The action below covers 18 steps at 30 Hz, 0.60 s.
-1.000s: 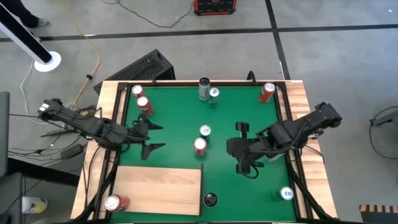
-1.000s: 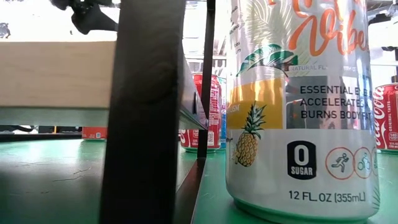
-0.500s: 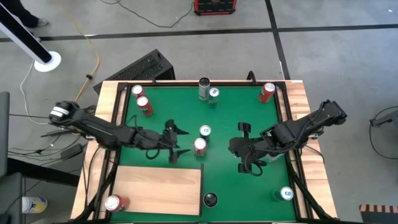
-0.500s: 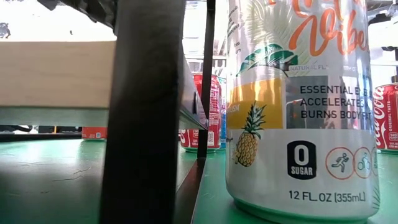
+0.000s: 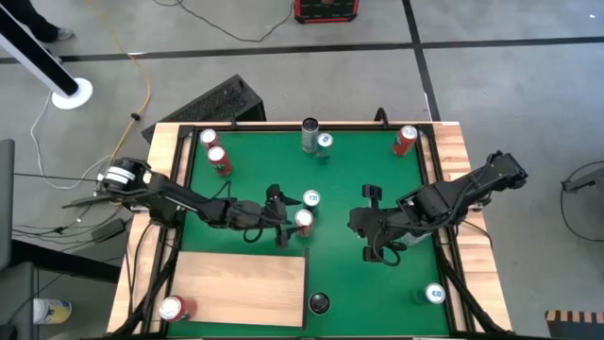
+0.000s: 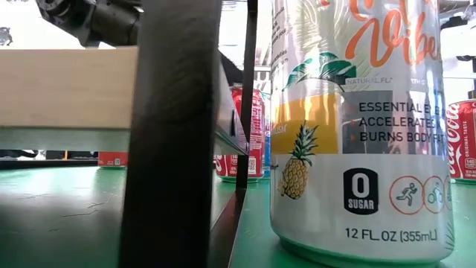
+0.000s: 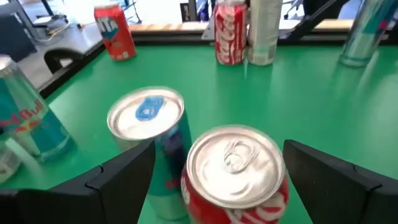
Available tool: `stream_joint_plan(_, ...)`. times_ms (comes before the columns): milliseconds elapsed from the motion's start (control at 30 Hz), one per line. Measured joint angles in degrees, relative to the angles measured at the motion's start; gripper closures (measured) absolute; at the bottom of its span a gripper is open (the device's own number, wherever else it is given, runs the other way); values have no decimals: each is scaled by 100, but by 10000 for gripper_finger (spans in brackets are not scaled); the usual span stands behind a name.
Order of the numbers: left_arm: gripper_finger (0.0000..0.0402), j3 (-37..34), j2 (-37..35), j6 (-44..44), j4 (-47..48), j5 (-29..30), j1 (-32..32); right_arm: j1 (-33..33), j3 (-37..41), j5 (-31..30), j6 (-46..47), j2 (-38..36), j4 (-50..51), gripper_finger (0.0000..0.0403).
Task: Place canned beverage on shelf
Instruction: Put the bottom left red soda can on the shelf
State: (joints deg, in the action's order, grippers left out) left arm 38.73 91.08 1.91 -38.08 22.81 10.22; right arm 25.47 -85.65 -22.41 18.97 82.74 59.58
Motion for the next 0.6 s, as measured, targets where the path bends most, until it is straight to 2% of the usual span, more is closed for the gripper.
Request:
stream_joint_plan(167,62,-1,103,117,-46,-181,-38,0,0,2,-37,0,14,375)
stream_joint_plan(600,62,-3,347,168,3,-130,-35,-13,0,7,-98,4,-29,376)
